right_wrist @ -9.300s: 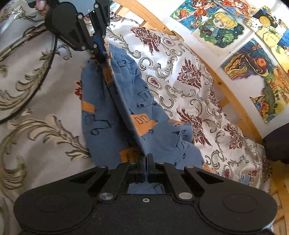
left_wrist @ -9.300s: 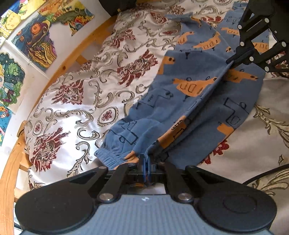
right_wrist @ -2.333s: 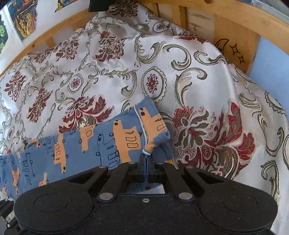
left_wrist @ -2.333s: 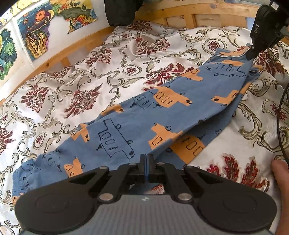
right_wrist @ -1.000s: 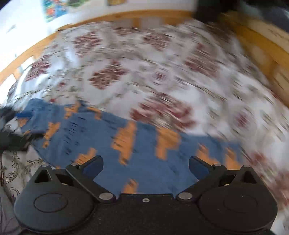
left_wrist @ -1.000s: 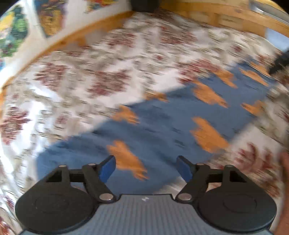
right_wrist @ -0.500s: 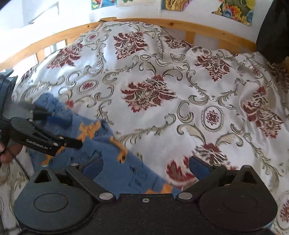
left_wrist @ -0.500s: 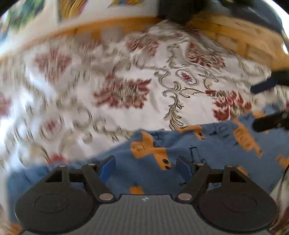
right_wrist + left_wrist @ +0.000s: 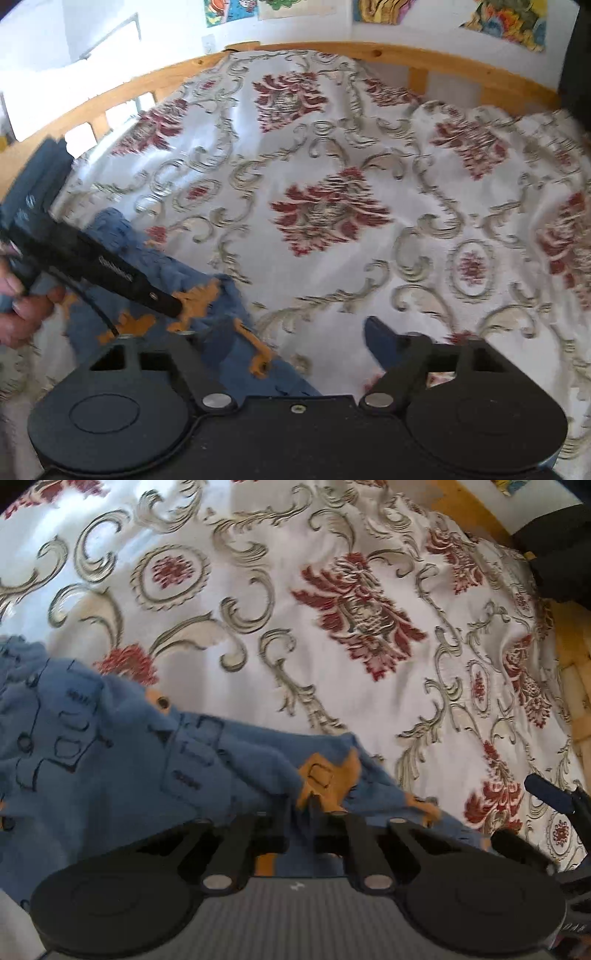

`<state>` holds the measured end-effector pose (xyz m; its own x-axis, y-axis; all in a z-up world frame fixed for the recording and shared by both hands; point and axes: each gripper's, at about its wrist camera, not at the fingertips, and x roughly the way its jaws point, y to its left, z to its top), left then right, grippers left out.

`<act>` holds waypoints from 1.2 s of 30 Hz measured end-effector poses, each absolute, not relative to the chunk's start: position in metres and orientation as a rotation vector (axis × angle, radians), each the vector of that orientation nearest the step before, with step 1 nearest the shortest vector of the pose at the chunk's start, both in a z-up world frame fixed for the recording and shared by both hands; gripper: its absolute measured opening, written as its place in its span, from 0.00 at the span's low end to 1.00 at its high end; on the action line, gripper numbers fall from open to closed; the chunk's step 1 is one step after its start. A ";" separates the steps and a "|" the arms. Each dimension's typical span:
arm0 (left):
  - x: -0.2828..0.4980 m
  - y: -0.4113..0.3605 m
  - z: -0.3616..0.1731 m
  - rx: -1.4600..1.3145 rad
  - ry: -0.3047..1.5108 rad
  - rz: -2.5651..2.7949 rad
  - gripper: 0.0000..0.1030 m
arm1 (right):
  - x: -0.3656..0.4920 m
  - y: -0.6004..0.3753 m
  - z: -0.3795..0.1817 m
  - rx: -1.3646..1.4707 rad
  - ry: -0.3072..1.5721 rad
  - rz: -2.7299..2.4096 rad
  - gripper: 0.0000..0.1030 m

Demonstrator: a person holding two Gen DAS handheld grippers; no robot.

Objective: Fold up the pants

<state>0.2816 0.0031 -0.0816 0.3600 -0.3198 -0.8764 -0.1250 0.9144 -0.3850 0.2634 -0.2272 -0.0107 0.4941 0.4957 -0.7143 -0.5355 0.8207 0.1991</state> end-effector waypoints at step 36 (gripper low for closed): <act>0.235 0.056 -0.089 -0.447 1.198 -0.169 0.09 | 0.369 -0.138 -0.077 0.025 1.100 0.682 0.13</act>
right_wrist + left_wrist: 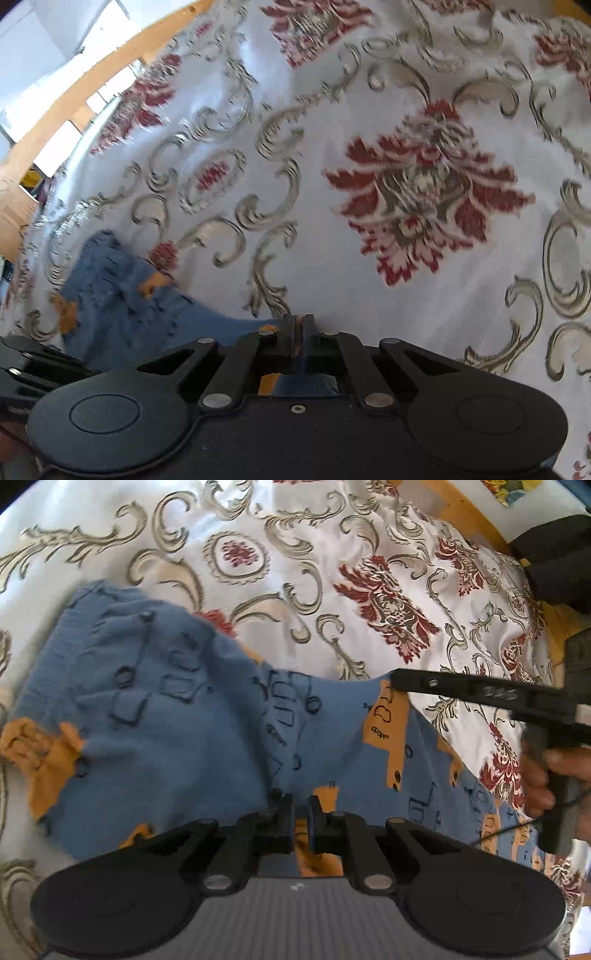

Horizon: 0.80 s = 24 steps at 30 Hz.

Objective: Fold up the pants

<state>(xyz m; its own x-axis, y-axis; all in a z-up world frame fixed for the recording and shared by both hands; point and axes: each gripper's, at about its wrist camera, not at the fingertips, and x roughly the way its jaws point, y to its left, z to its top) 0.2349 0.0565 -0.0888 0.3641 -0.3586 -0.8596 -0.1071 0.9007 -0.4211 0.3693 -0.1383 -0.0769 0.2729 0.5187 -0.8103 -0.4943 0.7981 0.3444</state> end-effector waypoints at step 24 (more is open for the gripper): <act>0.202 0.161 -0.081 -0.469 1.139 0.068 0.03 | 0.273 -0.211 -0.041 0.116 0.978 0.490 0.54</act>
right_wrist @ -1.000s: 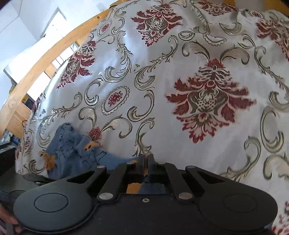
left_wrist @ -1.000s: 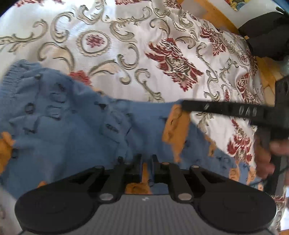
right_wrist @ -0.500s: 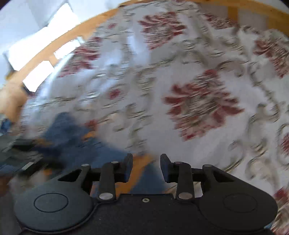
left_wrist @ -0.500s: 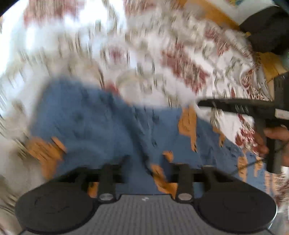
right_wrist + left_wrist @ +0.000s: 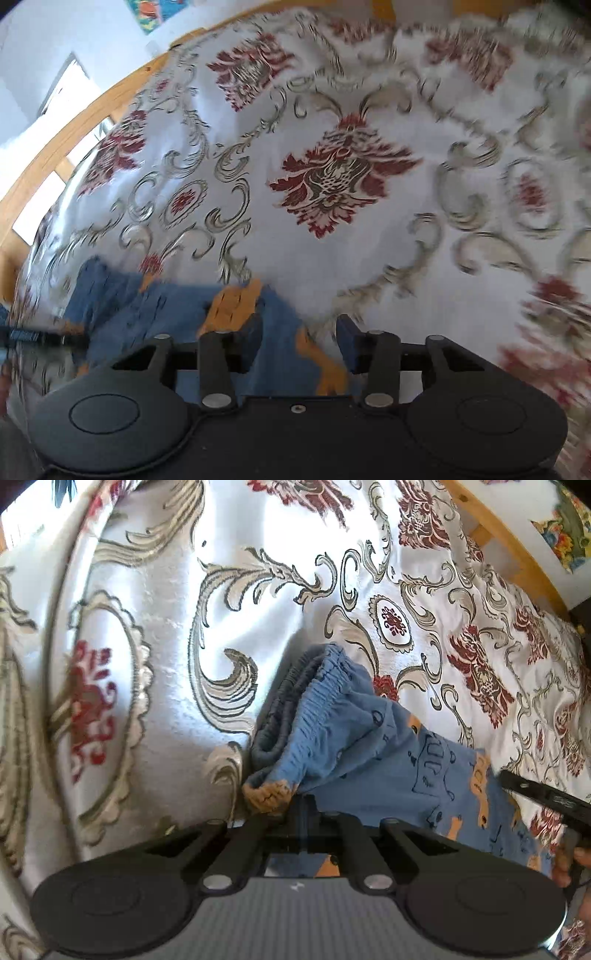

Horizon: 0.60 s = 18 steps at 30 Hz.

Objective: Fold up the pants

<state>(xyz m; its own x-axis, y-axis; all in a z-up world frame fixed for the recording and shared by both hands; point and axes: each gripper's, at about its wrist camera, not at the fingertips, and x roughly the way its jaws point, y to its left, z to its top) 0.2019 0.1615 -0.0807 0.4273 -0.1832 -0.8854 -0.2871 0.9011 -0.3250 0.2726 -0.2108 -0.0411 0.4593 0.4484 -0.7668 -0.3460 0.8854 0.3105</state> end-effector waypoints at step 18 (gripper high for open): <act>0.189 -0.041 -0.035 0.029 0.989 -0.277 0.81 | 0.108 -0.460 -0.026 0.144 1.143 0.159 0.90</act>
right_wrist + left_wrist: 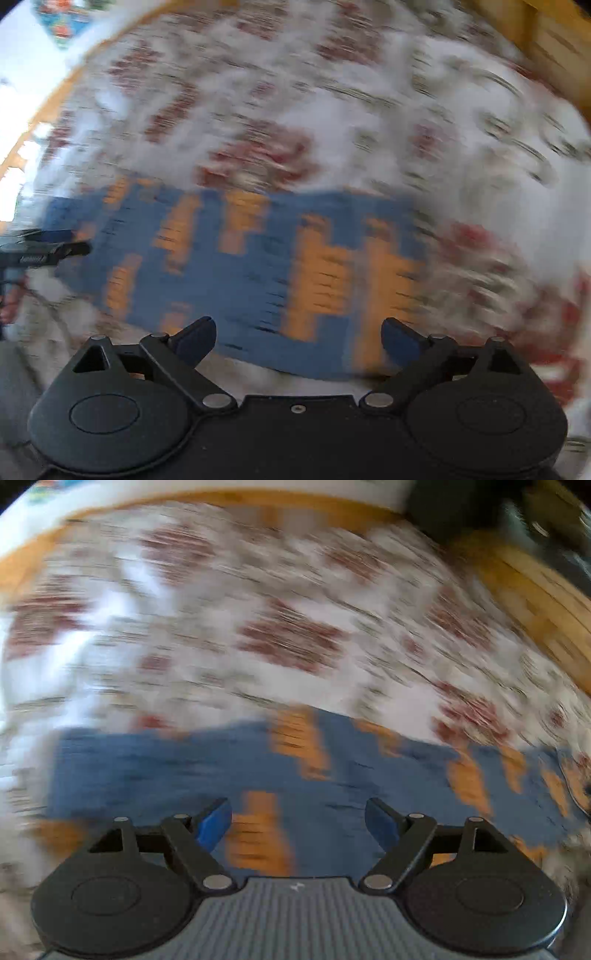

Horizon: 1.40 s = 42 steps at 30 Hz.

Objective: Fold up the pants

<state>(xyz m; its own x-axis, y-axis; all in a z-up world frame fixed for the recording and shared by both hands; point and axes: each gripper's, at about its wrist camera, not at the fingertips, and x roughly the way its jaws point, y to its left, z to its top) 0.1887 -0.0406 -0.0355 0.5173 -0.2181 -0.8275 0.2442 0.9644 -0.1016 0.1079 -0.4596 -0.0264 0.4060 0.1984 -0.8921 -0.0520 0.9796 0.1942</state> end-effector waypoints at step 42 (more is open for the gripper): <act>0.264 -0.408 -0.081 0.481 1.222 -1.315 0.25 | 0.067 -0.515 -0.035 0.455 1.001 0.364 0.88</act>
<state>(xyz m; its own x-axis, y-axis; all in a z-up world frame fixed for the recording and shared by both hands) 0.2636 -0.4081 -0.0813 -0.1982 -0.4601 -0.8655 0.8968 0.2712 -0.3496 0.0674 -0.5147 -0.0354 0.4937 0.4912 -0.7176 -0.0845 0.8484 0.5226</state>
